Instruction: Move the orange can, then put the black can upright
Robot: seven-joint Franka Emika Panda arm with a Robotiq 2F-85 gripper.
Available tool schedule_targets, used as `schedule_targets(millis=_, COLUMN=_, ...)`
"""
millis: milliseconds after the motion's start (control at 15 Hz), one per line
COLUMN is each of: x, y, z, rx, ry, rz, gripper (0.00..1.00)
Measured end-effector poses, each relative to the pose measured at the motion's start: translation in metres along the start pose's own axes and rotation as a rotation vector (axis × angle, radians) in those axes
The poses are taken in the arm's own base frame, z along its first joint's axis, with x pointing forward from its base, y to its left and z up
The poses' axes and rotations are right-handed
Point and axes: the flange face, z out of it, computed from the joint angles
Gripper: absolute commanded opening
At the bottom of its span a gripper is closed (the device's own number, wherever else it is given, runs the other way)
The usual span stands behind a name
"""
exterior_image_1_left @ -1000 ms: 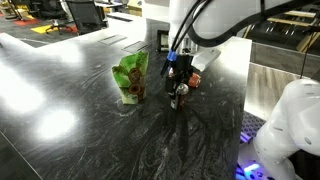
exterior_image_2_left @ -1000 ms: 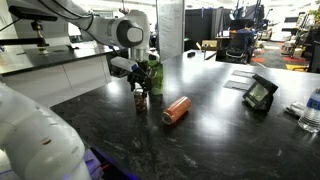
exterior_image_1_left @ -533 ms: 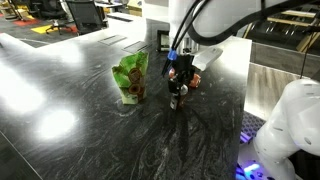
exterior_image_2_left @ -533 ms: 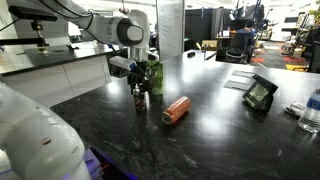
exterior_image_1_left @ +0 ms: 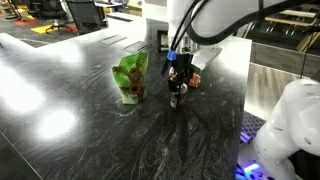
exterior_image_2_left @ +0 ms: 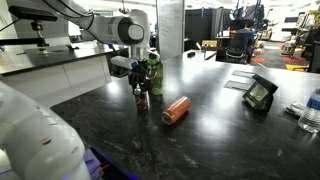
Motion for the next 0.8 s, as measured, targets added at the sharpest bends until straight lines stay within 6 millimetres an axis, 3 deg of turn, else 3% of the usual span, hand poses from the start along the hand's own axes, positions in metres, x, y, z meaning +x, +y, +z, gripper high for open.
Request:
schedule_targets(millis=467, x=-0.009, y=0.018, z=-0.042, rx=-0.081, ry=0.010, rz=-0.010, gripper=0.37)
schedule_targets(millis=600, x=-0.015, y=0.037, z=-0.057, rx=-0.088, ry=0.040, rz=-0.007, gripper=0.37)
schedule_targets(millis=800, x=-0.026, y=0.084, z=-0.081, rx=-0.103, ry=0.100, rz=-0.005, gripper=0.37)
